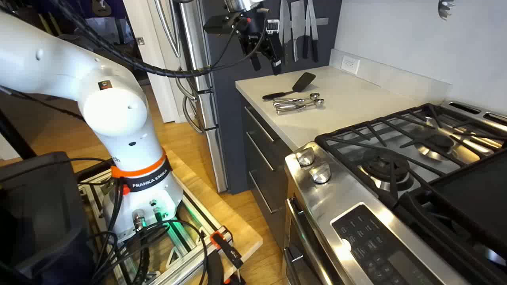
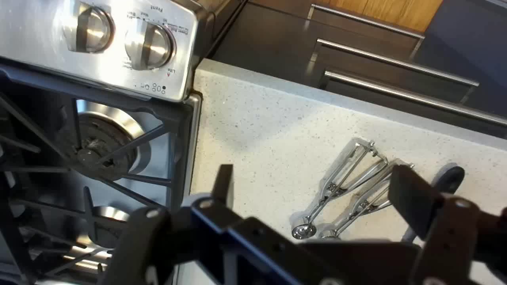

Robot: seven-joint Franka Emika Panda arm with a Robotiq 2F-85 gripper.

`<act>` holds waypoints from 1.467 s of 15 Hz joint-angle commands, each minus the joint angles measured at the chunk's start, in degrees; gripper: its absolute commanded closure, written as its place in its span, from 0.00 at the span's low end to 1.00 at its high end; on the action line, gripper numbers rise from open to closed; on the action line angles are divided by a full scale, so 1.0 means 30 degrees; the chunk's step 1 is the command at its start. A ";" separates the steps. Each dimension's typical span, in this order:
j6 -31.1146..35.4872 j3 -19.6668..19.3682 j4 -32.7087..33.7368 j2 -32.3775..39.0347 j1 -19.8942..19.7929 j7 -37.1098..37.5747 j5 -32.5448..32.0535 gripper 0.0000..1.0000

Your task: Open the left cupboard door

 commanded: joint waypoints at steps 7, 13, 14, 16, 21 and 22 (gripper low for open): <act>-0.0049 -0.0037 -0.0167 0.0092 0.0054 0.0039 -0.0038 0.00; -0.0499 0.1893 0.2246 0.0340 0.2017 -0.1045 -0.0285 0.00; -0.0594 0.2384 0.3038 0.0539 0.2639 -0.1141 -0.0166 0.00; -0.0362 0.3336 0.4536 0.1200 0.3452 -0.1405 -0.0548 0.00; 0.0893 0.3868 0.8400 0.3390 0.4638 -0.2051 -0.0346 0.00; 0.0586 0.3391 0.9296 0.4199 0.4878 -0.2063 0.0384 0.00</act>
